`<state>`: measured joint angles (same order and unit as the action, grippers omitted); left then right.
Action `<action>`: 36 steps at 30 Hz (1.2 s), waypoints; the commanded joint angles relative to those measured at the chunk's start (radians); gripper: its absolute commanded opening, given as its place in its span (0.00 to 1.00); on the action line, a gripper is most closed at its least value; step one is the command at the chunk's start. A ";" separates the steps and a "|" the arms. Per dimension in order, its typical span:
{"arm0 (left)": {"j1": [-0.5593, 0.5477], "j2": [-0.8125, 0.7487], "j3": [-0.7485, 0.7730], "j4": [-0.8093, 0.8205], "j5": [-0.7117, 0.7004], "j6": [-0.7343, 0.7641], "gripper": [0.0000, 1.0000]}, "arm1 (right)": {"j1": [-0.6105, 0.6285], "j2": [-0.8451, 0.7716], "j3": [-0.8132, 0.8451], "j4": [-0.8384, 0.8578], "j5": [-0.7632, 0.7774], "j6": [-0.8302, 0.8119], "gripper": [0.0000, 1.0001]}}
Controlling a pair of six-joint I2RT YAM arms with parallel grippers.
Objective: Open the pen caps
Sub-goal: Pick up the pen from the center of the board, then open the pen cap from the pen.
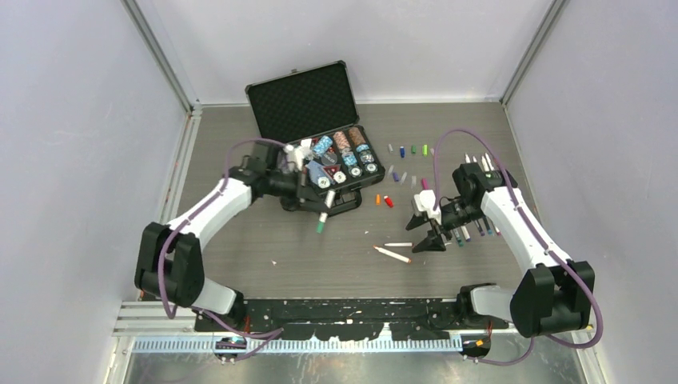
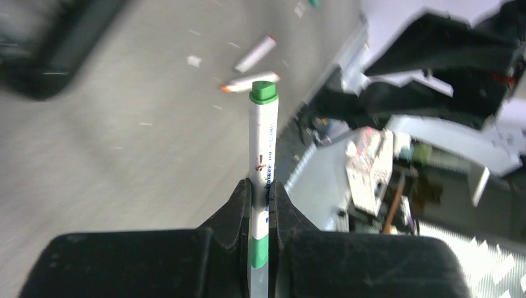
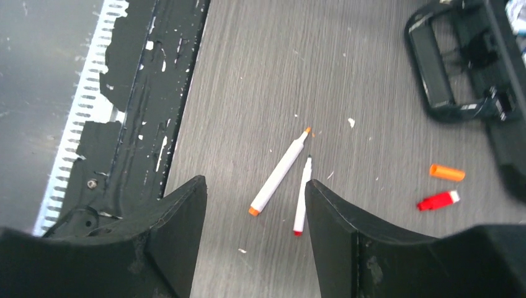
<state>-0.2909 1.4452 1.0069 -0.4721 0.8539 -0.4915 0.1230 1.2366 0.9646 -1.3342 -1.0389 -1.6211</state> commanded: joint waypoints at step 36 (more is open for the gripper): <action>-0.559 0.411 0.277 0.218 0.181 -0.264 0.00 | 0.375 0.001 -0.049 0.267 0.262 -0.086 0.55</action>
<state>-0.8398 1.8492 1.2491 -0.3115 0.9909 -0.7273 0.4721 1.2255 0.9382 -1.1069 -0.8215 -1.7226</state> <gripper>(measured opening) 0.056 0.595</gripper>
